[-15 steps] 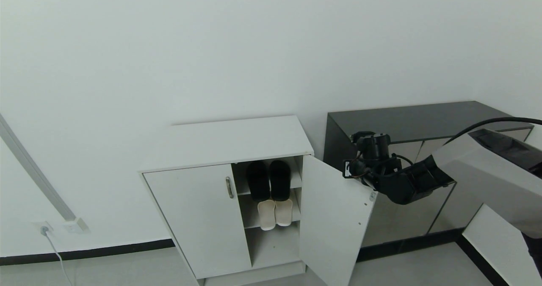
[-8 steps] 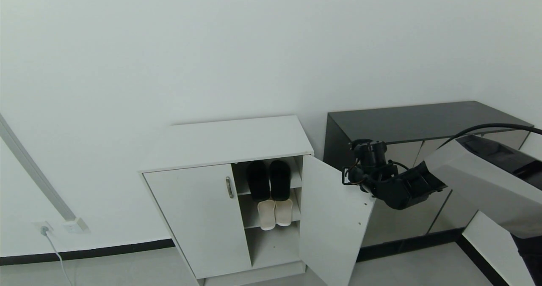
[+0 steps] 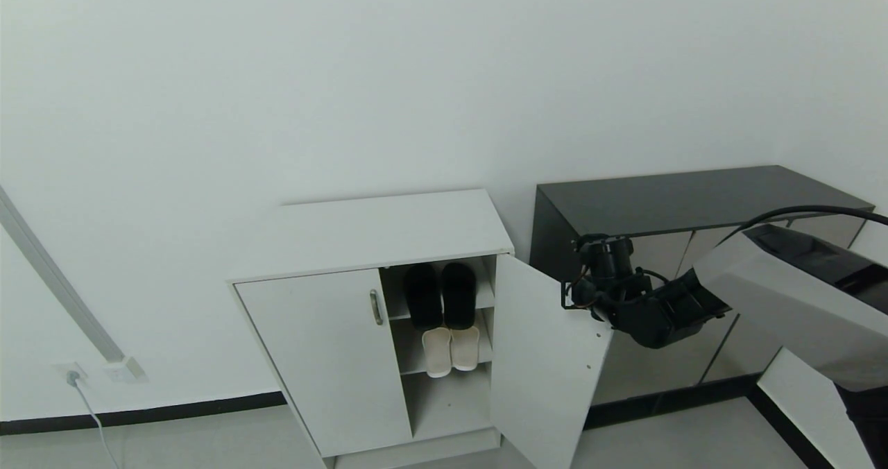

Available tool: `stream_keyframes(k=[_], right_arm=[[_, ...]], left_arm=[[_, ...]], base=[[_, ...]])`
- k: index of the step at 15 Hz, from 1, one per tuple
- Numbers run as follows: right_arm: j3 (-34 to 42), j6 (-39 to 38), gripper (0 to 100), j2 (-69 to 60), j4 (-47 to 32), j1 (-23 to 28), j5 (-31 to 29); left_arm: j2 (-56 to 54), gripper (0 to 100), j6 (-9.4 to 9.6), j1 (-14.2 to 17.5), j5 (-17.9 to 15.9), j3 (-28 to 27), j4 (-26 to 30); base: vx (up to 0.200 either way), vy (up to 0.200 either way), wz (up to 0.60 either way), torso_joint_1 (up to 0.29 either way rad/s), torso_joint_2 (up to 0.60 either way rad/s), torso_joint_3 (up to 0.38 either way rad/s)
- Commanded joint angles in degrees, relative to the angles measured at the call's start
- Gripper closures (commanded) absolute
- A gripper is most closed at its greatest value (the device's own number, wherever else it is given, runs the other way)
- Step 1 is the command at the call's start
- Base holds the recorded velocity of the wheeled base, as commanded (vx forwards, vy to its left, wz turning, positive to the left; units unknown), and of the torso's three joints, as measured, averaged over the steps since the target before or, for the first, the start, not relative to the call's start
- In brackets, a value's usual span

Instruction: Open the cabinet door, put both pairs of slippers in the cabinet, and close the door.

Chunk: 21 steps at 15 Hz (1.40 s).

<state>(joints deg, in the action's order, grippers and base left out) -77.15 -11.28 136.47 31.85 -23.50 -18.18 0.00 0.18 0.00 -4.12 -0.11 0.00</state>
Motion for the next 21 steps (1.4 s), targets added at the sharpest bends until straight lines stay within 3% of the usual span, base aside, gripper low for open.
stream_keyframes(k=[1, 9, 13, 21], right_arm=[[2.27, -0.06, 100, -1.83, 0.05, -1.63, -0.02], [13.17, -2.43, 100, -9.82, 1.46, -12.0, -0.19], [18.71, -1.56, 100, -13.08, 8.14, -14.47, 2.97], [22.22, 0.47, 100, -13.6, 9.28, -15.78, 3.32]], left_arm=[[0.09, 100, -0.01, 0.0, -0.01, 0.02, 0.0], [0.09, 100, -0.01, 0.0, -0.01, 0.02, 0.0], [0.09, 100, -0.01, 0.0, 0.08, 0.02, 0.0], [0.0, 100, -0.01, 0.0, 0.08, 0.02, 0.0]], base=[[0.0, 0.0, 0.0, 0.0, 0.0, 0.0], [0.0, 0.0, 0.0, 0.0, 0.0, 0.0], [0.0, 0.0, 0.0, 0.0, 0.0, 0.0], [0.0, 0.0, 0.07, 0.0, 0.0, 0.0]])
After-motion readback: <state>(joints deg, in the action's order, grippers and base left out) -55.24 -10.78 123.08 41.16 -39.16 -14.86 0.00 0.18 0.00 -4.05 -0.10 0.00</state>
